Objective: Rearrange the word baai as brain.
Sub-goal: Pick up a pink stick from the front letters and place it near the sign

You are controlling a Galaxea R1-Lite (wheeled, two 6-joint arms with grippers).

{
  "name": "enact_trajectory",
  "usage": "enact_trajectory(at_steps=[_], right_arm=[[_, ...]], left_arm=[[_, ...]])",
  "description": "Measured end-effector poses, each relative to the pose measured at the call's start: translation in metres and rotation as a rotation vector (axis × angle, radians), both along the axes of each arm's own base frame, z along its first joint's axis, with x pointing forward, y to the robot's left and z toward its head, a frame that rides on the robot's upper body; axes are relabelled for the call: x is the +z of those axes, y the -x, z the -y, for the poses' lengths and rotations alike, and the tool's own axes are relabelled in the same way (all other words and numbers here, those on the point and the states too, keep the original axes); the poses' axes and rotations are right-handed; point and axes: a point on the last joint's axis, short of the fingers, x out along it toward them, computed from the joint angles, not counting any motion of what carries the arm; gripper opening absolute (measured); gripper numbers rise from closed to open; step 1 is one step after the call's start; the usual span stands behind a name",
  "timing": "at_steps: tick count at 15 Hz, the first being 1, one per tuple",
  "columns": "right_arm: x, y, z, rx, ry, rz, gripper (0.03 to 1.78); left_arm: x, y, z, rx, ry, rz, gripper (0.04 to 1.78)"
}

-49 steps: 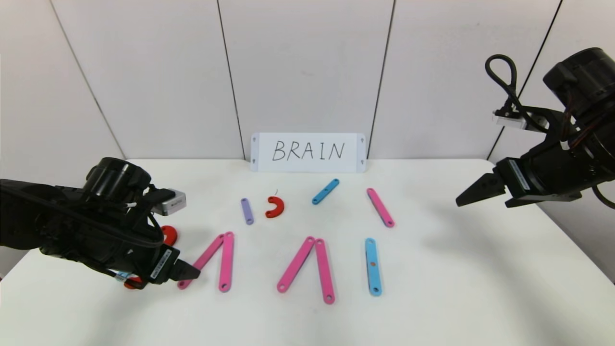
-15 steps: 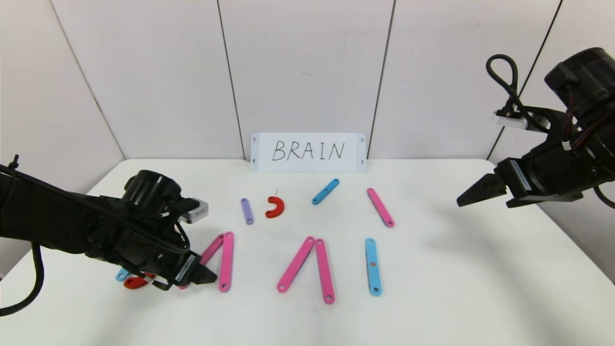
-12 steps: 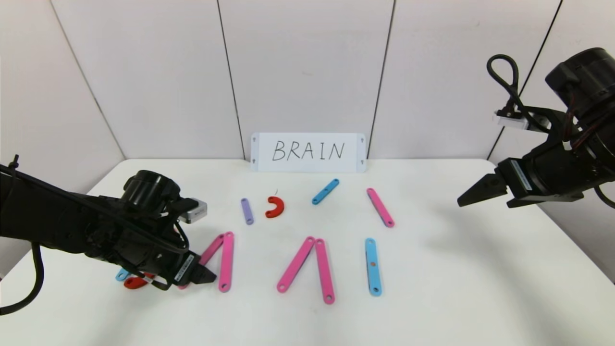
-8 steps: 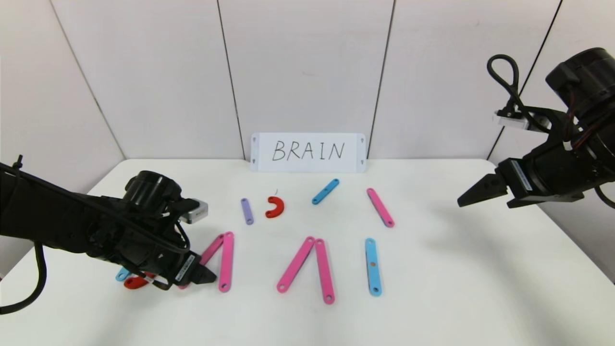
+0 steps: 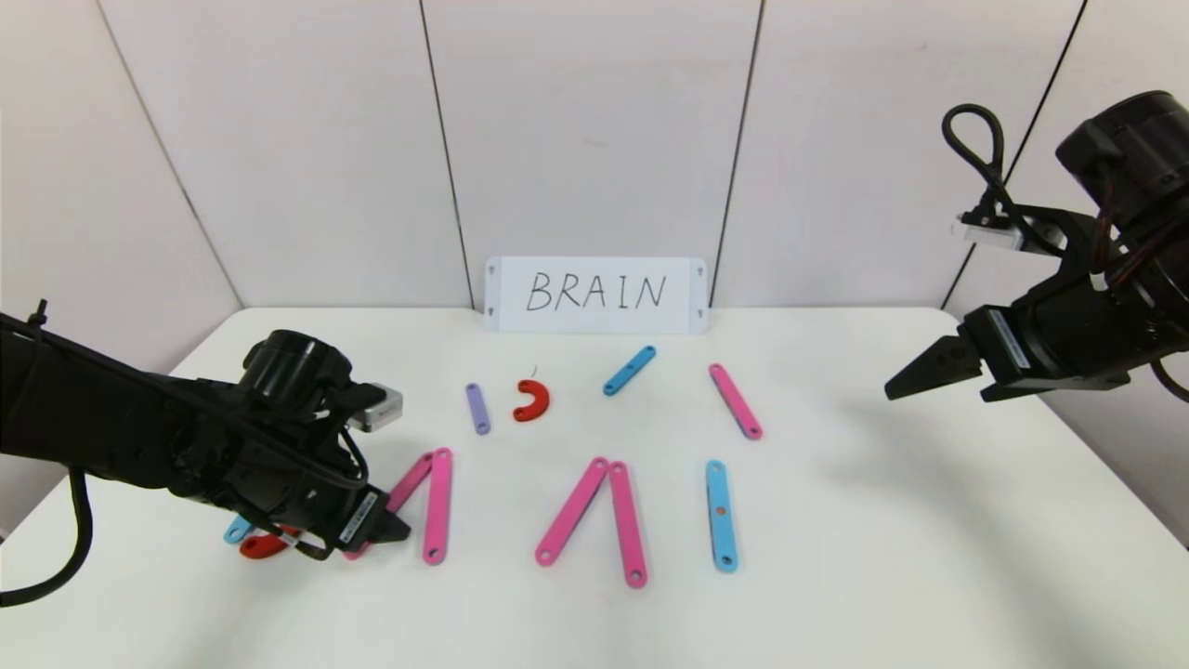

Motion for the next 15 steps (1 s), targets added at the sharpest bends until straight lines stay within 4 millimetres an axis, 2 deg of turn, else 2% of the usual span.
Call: enact_trajectory(at_steps=[2,4,6,8,11,15], right_arm=[[0.0,0.0,0.0,0.0,0.0,0.0,1.74],[0.0,0.0,0.0,0.0,0.001,0.001,1.74],[0.001,0.0,0.0,0.0,0.001,0.002,1.74],[0.001,0.001,0.0,0.0,0.002,0.003,1.74],[0.0,0.001,0.0,0.004,0.007,0.002,1.74],[0.0,0.001,0.0,0.005,0.008,0.001,1.74]], left_arm=[[0.0,0.0,0.001,-0.001,-0.001,0.0,1.06],[0.0,0.0,0.001,-0.002,0.0,-0.001,0.65],[0.0,0.001,0.001,-0.003,0.0,-0.002,0.37],[0.0,0.0,0.003,-0.01,0.006,0.014,0.27],[0.0,-0.007,0.006,-0.001,0.031,0.079,0.27],[0.005,-0.017,0.007,0.095,0.059,0.198,0.27]])
